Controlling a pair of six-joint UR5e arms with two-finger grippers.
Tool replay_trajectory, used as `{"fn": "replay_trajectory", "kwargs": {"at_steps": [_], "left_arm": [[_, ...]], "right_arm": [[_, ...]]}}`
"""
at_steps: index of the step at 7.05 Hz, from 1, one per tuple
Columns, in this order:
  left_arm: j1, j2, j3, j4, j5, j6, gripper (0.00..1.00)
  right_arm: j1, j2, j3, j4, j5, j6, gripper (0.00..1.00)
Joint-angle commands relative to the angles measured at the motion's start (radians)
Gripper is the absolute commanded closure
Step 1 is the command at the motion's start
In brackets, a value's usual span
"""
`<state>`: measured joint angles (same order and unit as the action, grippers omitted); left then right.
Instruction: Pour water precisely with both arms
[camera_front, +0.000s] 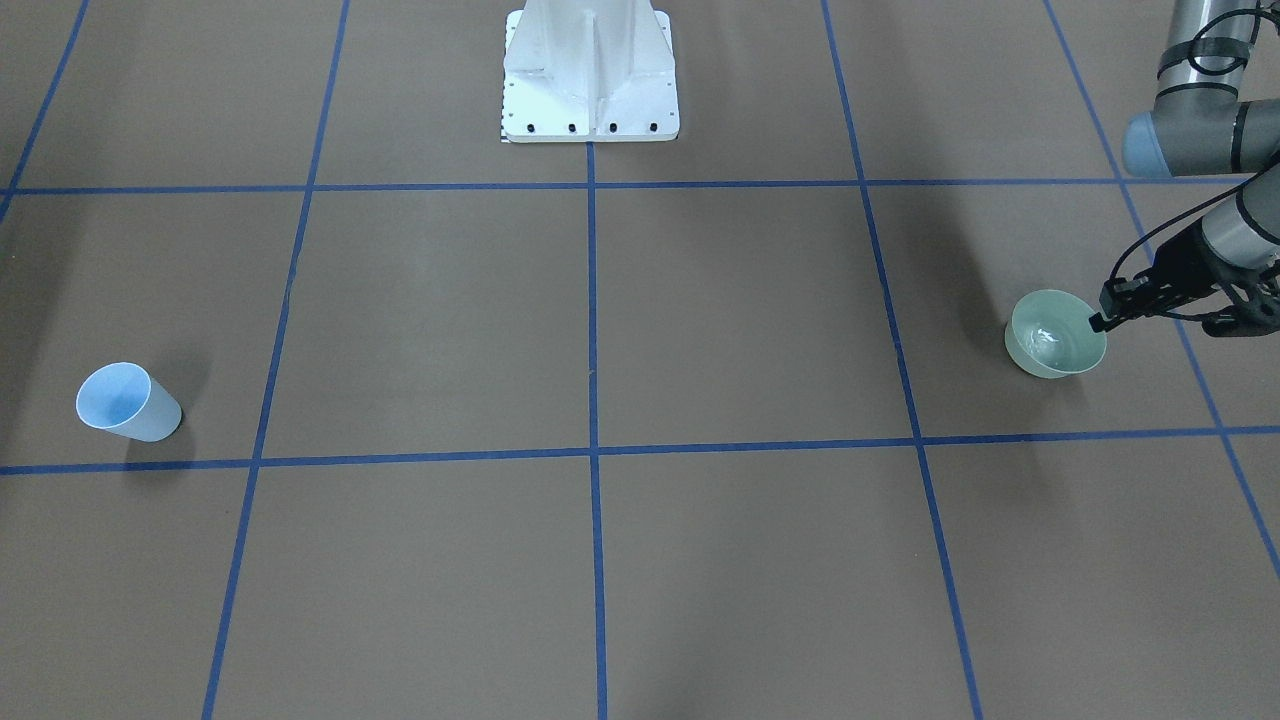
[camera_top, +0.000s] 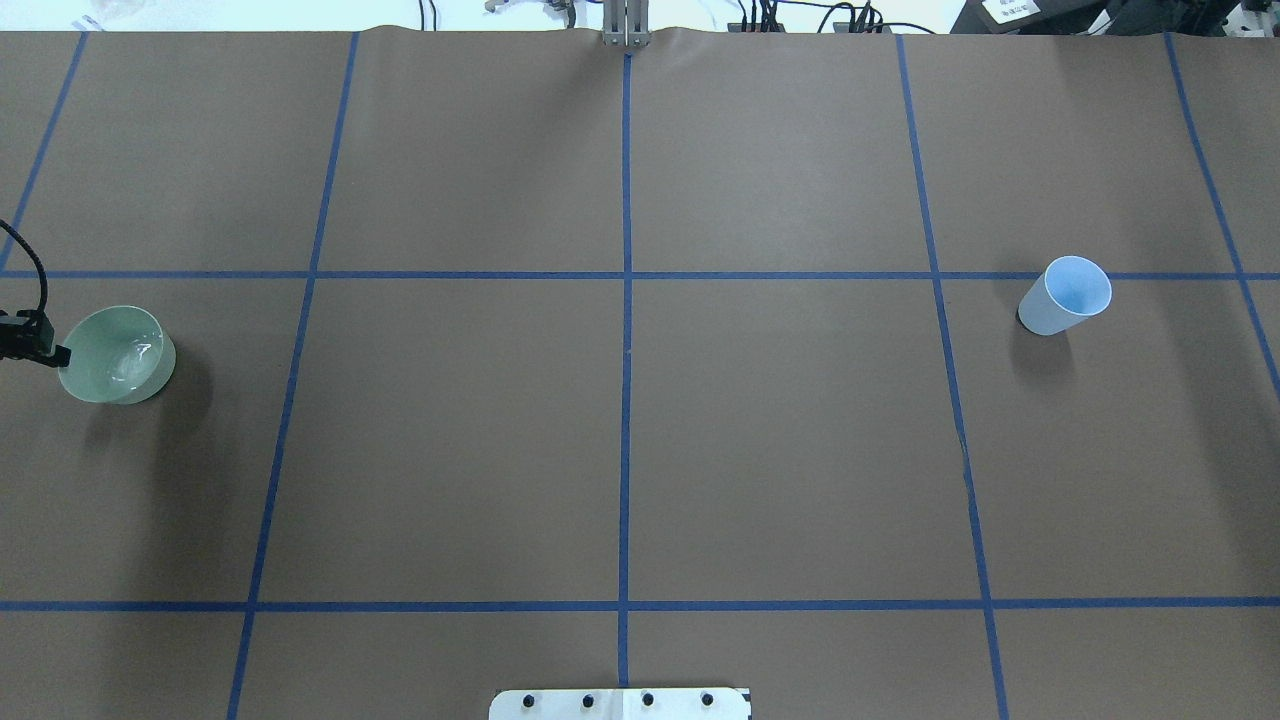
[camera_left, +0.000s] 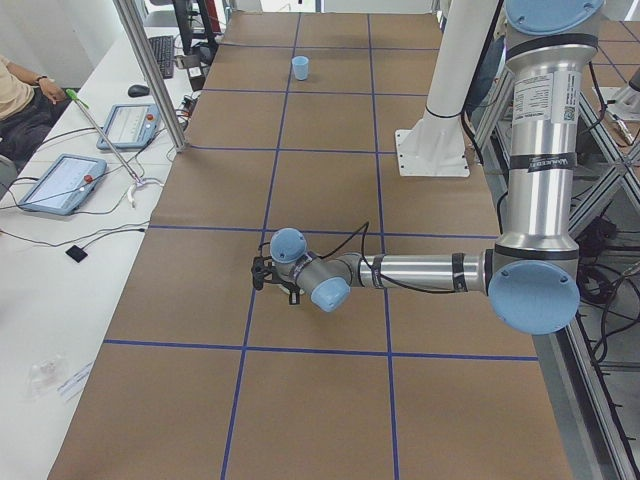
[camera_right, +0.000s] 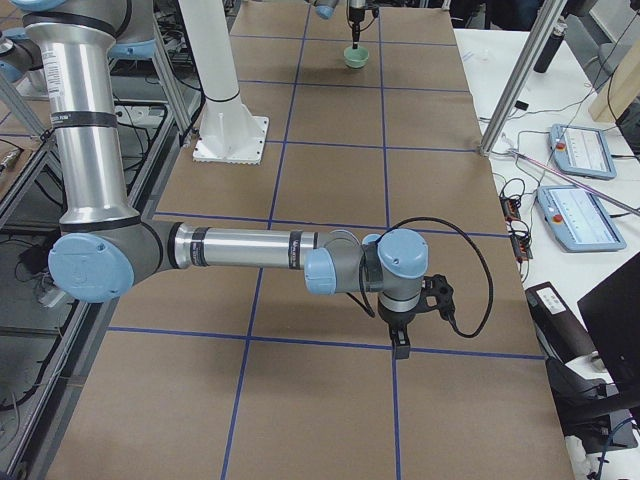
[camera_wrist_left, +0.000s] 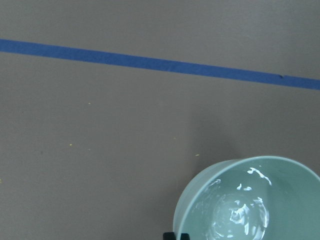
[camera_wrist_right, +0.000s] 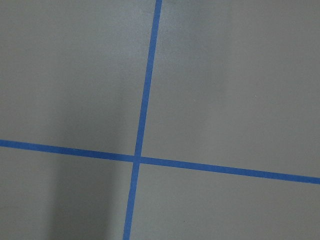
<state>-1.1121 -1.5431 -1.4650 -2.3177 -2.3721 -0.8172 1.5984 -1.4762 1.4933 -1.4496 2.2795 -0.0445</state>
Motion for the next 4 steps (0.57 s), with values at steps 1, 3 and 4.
{"fn": "replay_trajectory", "kwargs": {"at_steps": [1, 3, 4], "left_arm": [[0.0, -0.002, 0.0, -0.008, -0.015, 0.001, 0.0], [-0.145, -0.014, -0.023, -0.003, -0.11, 0.012, 0.0], [-0.153, -0.011, -0.062, 0.004, -0.11, 0.079, 0.0]], "right_arm": [[0.0, -0.001, 0.001, 0.0, 0.0, 0.0, 0.0], [0.0, -0.001, 0.001, -0.002, 0.0, 0.0, 0.0], [-0.001, -0.001, 0.001, -0.002, 0.0, 0.0, 0.0]]}}
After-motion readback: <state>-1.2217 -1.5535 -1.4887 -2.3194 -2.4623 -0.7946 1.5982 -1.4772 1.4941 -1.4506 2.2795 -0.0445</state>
